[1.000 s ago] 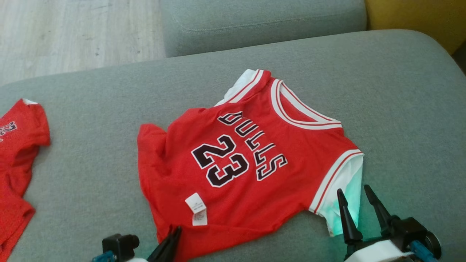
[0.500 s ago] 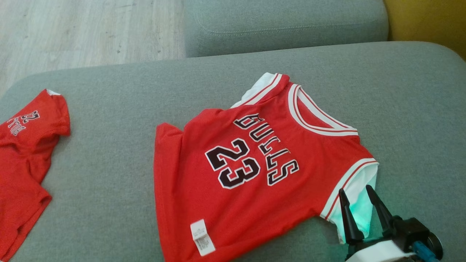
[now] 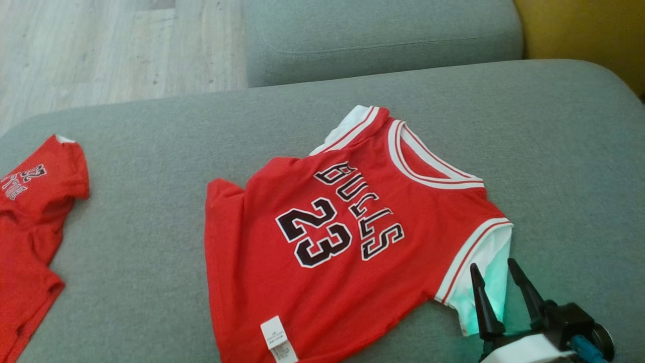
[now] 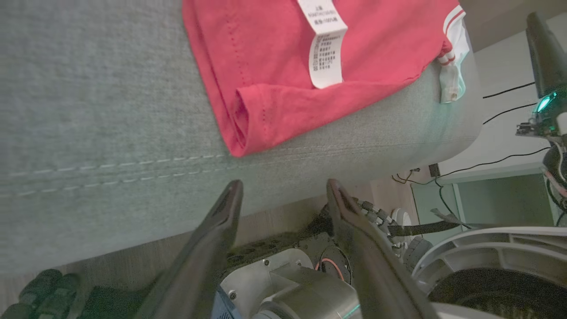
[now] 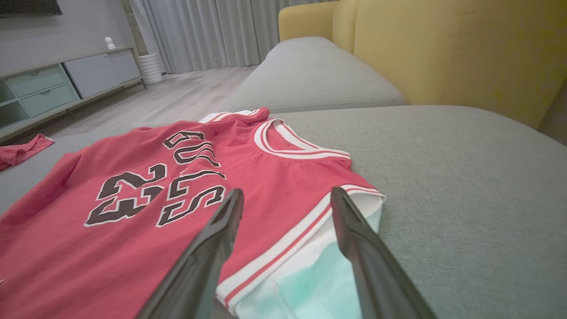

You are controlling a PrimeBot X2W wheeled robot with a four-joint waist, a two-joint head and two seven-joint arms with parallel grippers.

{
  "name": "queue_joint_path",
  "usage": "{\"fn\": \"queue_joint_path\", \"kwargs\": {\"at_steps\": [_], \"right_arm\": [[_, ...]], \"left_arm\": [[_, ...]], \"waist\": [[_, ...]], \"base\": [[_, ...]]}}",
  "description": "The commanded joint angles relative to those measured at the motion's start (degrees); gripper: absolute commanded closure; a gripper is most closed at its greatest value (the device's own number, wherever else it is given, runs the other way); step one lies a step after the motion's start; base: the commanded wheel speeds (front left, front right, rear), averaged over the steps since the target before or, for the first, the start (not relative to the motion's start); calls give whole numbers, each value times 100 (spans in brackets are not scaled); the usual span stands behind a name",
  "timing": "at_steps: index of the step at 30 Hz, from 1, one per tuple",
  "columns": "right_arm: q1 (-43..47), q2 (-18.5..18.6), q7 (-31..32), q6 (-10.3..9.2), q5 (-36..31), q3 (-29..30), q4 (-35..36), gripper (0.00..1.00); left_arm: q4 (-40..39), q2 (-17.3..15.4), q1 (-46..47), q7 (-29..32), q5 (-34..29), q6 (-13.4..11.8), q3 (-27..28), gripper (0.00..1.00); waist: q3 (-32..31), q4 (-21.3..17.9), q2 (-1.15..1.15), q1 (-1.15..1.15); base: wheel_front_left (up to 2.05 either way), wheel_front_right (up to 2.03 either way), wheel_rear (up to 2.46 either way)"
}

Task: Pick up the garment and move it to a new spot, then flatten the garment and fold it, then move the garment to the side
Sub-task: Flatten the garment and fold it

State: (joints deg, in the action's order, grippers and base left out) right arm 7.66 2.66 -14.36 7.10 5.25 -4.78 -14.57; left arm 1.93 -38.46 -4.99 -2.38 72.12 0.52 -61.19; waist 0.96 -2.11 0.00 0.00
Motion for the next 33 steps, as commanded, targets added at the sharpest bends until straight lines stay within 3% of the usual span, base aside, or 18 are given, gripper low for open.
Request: {"fn": "queue_joint_path", "kwargs": {"at_steps": [1,6,11,22,26,32,33], "right_arm": [[-82,22,-63,39,-47,-104,172,0],[-86,22,-63,39,-71,-130,156,0],[-141,22,-63,39,-71,-154,156,0],[-267,21,-63,39,-98,-202,177,0],[-302,21,-63,39,-93,-186,176,0],[-311,21,-63,39,-64,-185,178,0],[-318,21,-63,39,-59,-193,176,0]], "left_arm": [[-211,-249,207,-303,-37,1,348,0],[-409,-184,488,-715,-78,-71,744,0],[-126,168,1024,-935,-314,-484,1056,0],[2150,1222,2427,-656,-804,-1246,998,0],[2771,1420,2671,-351,-831,-1293,868,0],[3269,1684,2821,-22,-708,-1046,755,0],[3335,1736,2840,-5,-675,-976,757,88]], "waist": [[0,-46,0,0],[-18,-150,0,0],[3,-289,0,0],[257,-448,0,0],[312,-497,0,0],[351,-502,0,0],[355,-501,0,0]], "base": [[0,0,0],[0,0,0],[0,0,0],[0,0,0],[0,0,0],[0,0,0],[0,0,0]]}}
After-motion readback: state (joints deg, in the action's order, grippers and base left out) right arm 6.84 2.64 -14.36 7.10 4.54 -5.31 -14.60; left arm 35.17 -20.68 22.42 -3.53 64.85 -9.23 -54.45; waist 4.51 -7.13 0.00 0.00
